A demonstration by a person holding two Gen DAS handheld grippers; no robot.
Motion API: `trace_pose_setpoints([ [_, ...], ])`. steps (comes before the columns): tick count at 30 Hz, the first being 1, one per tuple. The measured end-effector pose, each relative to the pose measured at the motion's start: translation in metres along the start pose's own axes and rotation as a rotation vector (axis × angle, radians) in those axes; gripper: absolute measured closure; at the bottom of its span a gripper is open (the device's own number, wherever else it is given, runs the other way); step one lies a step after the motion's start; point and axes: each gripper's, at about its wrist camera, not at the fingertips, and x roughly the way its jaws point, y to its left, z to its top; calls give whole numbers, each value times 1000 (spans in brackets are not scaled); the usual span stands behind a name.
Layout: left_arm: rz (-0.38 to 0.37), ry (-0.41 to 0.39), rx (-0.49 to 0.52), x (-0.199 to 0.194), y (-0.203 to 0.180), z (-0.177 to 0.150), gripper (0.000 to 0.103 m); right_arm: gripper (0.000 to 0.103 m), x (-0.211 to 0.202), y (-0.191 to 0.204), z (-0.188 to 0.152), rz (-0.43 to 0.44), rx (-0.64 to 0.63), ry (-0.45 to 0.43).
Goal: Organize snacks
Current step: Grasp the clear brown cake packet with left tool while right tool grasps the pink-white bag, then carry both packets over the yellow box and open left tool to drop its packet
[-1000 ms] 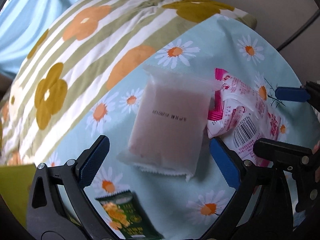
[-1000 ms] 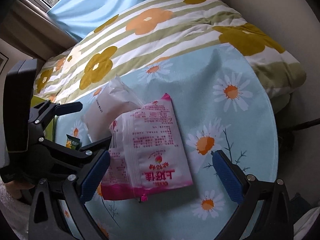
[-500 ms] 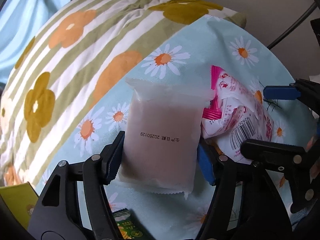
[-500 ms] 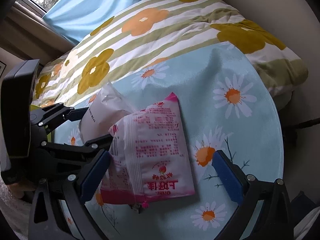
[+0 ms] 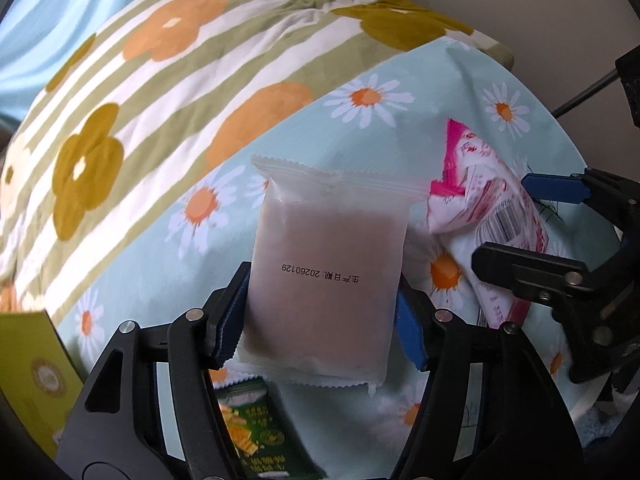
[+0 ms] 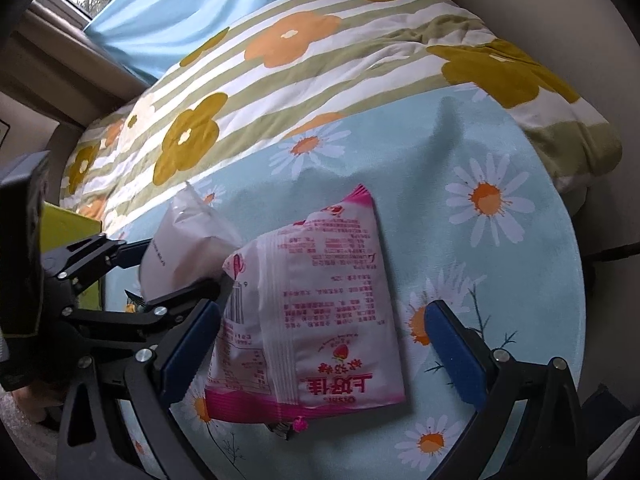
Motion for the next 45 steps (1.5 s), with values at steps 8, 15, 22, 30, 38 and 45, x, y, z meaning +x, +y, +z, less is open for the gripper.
trace_pose_setpoints([
  [8,-9,4,-97,-4,11,-12,43,40,3,16,-4,-75,-96,-13],
  [15,-8,-22,-134,-17,10,-19,43,54,-5,13,-9,-69,-77,-30],
  [22,-15,-82,-165,-49,1,-22,43,57,-36,15,-16,-53,-82,-92],
  [30,-10,-211,-224,-117,-12,-38,43,57,-98,30,-24,-21,-138,-197],
  [38,37,-335,-366,-195,4,-80,43,57,-147,78,-27,51,-264,-269],
  [45,136,-425,-497,-260,51,-138,43,57,-165,143,-33,122,-384,-300],
])
